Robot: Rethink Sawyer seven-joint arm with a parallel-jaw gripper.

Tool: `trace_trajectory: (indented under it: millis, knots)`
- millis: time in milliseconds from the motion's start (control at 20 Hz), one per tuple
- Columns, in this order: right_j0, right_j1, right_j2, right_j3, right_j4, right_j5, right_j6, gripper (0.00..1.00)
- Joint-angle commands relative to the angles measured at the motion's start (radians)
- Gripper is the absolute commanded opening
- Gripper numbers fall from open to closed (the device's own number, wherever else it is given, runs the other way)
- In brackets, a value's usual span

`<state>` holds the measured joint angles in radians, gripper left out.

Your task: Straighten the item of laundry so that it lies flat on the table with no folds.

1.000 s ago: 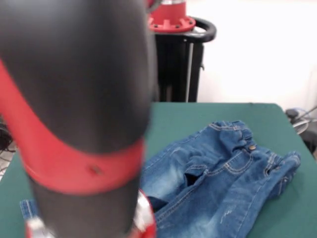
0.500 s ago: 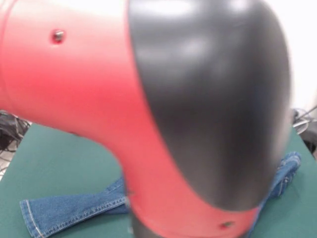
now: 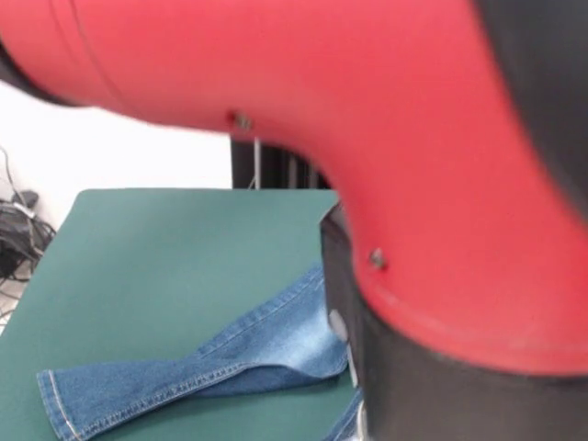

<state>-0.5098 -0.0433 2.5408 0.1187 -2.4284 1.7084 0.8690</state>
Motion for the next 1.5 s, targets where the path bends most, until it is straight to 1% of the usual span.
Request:
trace_trajectory:
  millis: [50,200,400,450,650,750,1000,1200,1350,1400,1500]
  knots:
    - [-0.034,-0.016,0.182,-0.11,-0.179,-0.008,-0.298,0.0]
    - [-0.032,-0.019,0.204,-0.104,-0.236,-0.009,-0.292,0.0]
    - [-0.026,-0.023,0.212,-0.1,-0.254,-0.058,-0.301,0.0]
    - [-0.026,-0.02,0.229,-0.103,-0.261,-0.059,-0.305,1.0]
    - [-0.028,-0.015,0.241,-0.108,-0.255,-0.068,-0.298,1.0]
    - [-0.028,-0.015,0.234,-0.099,-0.282,-0.044,-0.282,1.0]
    - [-0.03,-0.014,0.238,-0.098,-0.292,-0.038,-0.286,1.0]
    - [-0.027,-0.022,0.226,-0.093,-0.293,-0.011,-0.253,1.0]
    - [-0.016,-0.037,0.186,-0.083,-0.252,0.026,-0.194,1.0]
    - [-0.01,-0.042,0.162,-0.076,-0.235,0.057,-0.153,1.0]
    - [0.004,-0.047,0.097,-0.055,-0.17,0.107,-0.069,1.0]
